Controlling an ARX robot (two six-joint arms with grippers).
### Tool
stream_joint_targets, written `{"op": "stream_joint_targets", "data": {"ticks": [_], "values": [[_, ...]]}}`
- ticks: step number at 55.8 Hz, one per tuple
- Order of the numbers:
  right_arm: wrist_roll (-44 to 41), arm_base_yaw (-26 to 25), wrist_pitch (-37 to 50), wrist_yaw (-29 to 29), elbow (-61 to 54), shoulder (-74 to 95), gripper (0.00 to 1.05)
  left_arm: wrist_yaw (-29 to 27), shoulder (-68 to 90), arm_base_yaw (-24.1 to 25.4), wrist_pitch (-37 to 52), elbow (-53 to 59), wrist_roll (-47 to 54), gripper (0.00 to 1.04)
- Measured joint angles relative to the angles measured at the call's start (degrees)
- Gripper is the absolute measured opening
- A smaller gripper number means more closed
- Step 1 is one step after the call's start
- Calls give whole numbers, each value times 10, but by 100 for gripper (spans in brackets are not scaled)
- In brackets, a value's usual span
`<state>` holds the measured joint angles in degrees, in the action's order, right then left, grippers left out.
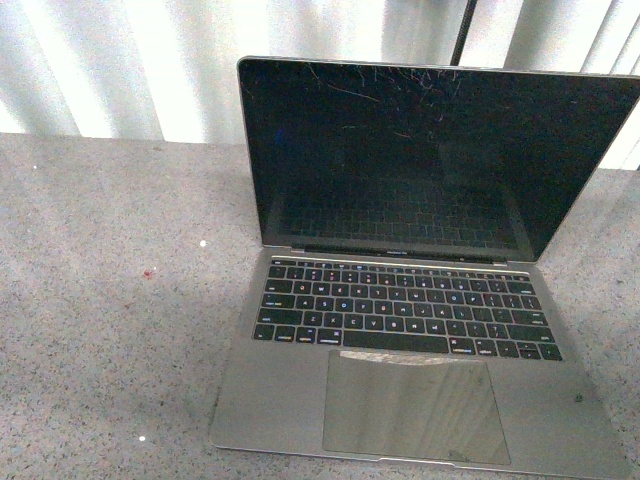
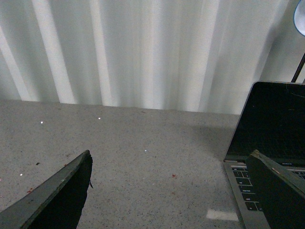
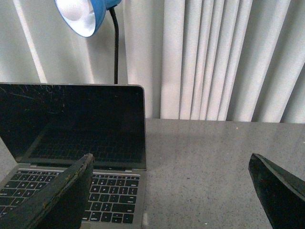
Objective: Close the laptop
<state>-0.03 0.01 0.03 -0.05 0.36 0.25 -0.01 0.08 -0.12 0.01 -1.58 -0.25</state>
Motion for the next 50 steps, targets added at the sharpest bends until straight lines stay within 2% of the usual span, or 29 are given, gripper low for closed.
{"op": "stream_joint_targets", "data": {"ticks": [50], "values": [[0,0,0,0,0,0,97,0,0,0,0,0,0,98]]}}
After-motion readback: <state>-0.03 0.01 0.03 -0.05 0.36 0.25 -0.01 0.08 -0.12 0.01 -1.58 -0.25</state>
